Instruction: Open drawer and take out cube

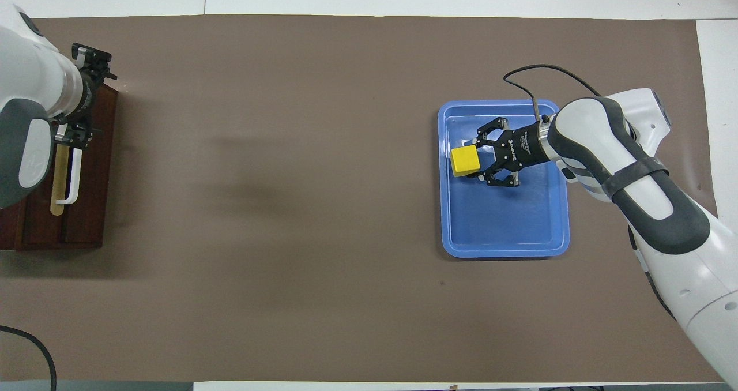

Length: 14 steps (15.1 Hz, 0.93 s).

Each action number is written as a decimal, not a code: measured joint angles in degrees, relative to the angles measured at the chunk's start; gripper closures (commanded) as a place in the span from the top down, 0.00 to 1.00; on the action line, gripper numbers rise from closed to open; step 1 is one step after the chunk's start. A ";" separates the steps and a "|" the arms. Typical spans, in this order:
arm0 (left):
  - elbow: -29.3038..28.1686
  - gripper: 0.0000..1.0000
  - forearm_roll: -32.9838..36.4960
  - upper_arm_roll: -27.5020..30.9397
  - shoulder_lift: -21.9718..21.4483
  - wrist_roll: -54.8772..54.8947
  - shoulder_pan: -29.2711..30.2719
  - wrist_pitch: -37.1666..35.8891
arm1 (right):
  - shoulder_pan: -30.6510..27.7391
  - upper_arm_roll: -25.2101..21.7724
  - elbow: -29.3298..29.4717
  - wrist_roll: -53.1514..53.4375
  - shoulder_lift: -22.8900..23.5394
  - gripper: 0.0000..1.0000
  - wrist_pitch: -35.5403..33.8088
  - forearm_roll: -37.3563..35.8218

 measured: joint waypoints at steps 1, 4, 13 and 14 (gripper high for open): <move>1.10 1.00 -1.31 -0.43 -0.70 0.97 -1.36 -2.00 | 0.02 0.09 -2.24 -0.33 -1.85 0.00 0.06 0.10; 4.90 1.00 -6.84 -2.44 -2.01 10.91 -2.98 -8.81 | 0.18 0.21 -9.55 -2.44 -8.25 0.00 0.47 0.88; 10.26 1.00 -11.05 -1.30 -2.48 54.09 -1.32 -24.71 | -0.10 -0.03 -17.84 -8.25 -12.61 0.00 3.86 3.85; 10.26 1.00 -11.06 -1.09 -2.57 58.68 -0.10 -25.26 | -0.10 -0.02 -18.21 -8.54 -12.61 0.00 4.04 4.11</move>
